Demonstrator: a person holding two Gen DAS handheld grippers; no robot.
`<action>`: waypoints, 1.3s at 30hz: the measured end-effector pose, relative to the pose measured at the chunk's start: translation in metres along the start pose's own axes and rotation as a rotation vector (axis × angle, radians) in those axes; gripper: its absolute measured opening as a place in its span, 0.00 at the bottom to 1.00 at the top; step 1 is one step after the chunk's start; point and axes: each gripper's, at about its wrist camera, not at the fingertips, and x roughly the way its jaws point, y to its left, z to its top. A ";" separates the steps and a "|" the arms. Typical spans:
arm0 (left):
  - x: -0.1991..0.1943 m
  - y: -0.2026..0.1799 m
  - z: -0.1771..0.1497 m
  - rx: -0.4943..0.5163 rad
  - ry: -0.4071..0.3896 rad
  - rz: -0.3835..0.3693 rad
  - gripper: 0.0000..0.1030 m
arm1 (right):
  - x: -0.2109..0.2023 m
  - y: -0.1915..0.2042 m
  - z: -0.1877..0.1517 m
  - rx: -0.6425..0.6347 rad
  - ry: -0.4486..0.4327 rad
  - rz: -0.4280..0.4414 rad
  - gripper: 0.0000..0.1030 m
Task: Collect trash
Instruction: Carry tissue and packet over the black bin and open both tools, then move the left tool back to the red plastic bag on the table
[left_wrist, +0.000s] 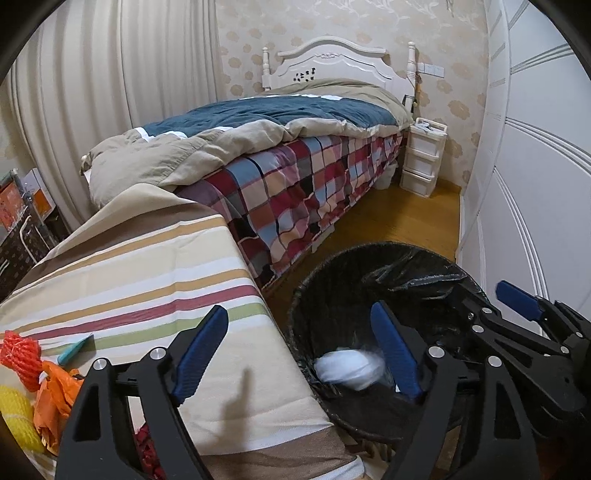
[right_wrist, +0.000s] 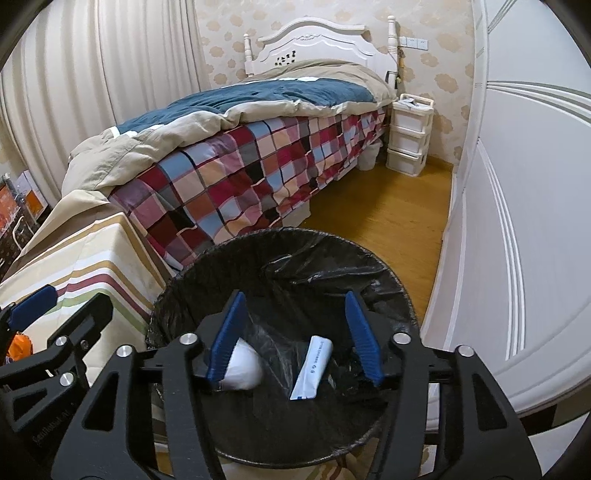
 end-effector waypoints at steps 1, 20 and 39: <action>-0.001 0.000 0.000 0.002 -0.006 0.007 0.79 | -0.001 0.000 0.000 0.003 -0.003 -0.005 0.56; -0.060 0.050 -0.030 -0.024 -0.002 0.109 0.81 | -0.055 0.024 -0.020 -0.016 -0.029 0.018 0.70; -0.103 0.113 -0.099 -0.083 0.058 0.187 0.81 | -0.102 0.076 -0.072 -0.093 0.007 0.113 0.71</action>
